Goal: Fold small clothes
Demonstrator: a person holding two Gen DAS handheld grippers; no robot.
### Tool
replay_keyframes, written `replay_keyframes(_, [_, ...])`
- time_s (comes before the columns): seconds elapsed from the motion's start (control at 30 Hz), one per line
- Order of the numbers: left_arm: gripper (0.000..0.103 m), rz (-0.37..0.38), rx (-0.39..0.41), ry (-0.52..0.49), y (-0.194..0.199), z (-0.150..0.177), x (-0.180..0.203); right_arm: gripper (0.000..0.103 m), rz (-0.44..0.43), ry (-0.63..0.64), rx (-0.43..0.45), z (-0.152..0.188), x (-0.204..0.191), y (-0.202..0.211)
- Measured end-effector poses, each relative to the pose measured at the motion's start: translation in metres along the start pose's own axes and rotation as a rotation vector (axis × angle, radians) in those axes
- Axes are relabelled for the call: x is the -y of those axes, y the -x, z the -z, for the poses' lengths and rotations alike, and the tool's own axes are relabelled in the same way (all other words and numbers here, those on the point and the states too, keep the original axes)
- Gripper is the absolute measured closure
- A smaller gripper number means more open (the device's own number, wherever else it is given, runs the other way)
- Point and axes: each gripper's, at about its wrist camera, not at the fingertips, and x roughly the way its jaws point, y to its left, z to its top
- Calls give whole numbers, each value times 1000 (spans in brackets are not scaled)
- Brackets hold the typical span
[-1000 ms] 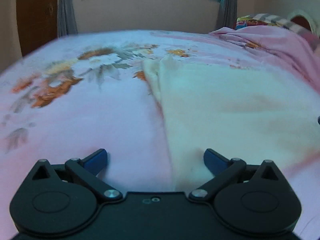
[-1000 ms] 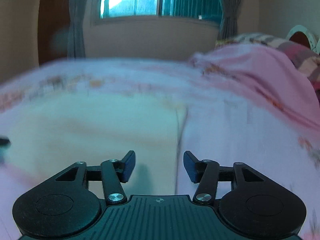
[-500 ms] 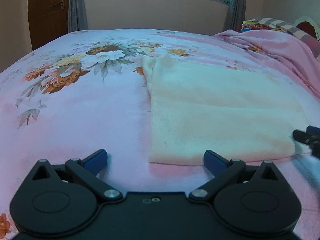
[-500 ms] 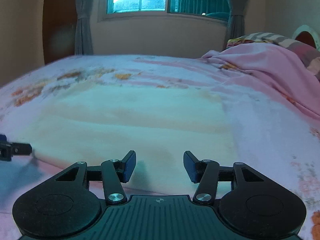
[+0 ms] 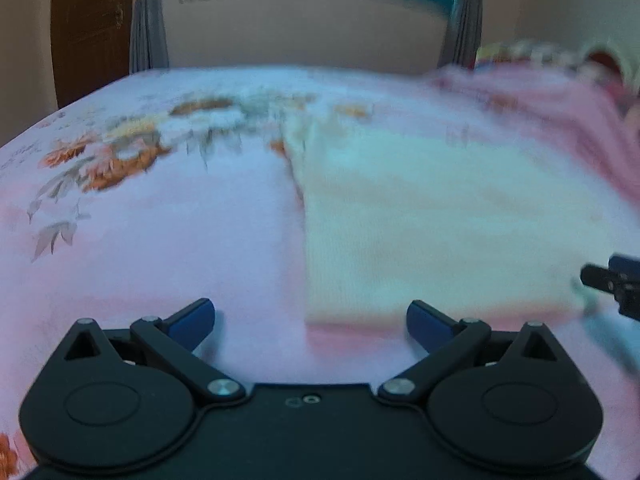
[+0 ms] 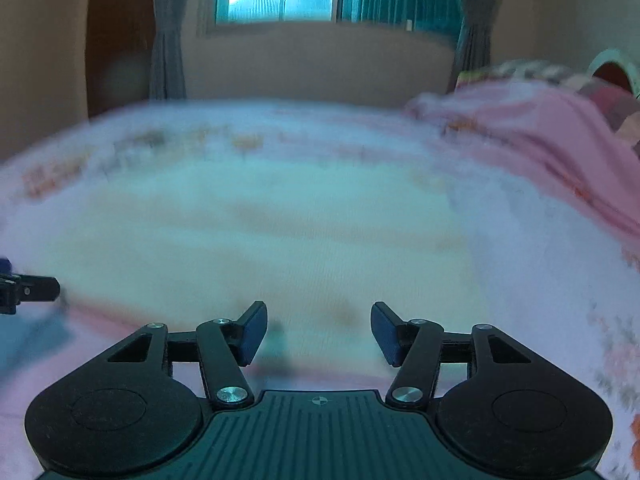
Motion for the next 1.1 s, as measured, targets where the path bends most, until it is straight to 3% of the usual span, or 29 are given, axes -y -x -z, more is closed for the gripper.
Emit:
replay_keyframes(0.1, [4, 79, 18, 95, -8, -18, -26, 46, 7, -30, 72, -5, 22, 12])
replay_keyframes(0.17, [12, 188, -33, 178, -30, -31, -43, 46, 40, -48, 112, -7, 43, 15])
replay_keyframes(0.2, [24, 235, -57, 212, -43, -36, -51, 46, 58, -59, 130, -8, 53, 16])
replay_keyframes(0.37, [24, 431, -124, 346, -97, -61, -77, 46, 138, -120, 136, -1, 108, 12])
replay_keyframes(0.6, [24, 583, -147, 371, -147, -78, -82, 46, 134, -192, 151, 17, 149, 22])
replay_keyframes(0.83, [32, 659, -200, 233, -155, -89, -77, 46, 145, -230, 178, 11, 167, 29])
replay_keyframes(0.87, [38, 659, -210, 217, -156, -90, -77, 46, 162, -226, 187, 9, 171, 30])
replay_keyframes(0.93, [80, 648, -238, 195, -159, -90, -76, 46, 230, -209, 192, 8, 189, 34])
replay_keyframes(1.03, [80, 642, -234, 220, -165, -85, -78, 45, 338, -220, 183, 13, 223, 39])
replay_keyframes(1.1, [76, 626, -211, 216, -166, -83, -75, 39, 422, -233, 151, 21, 247, 40])
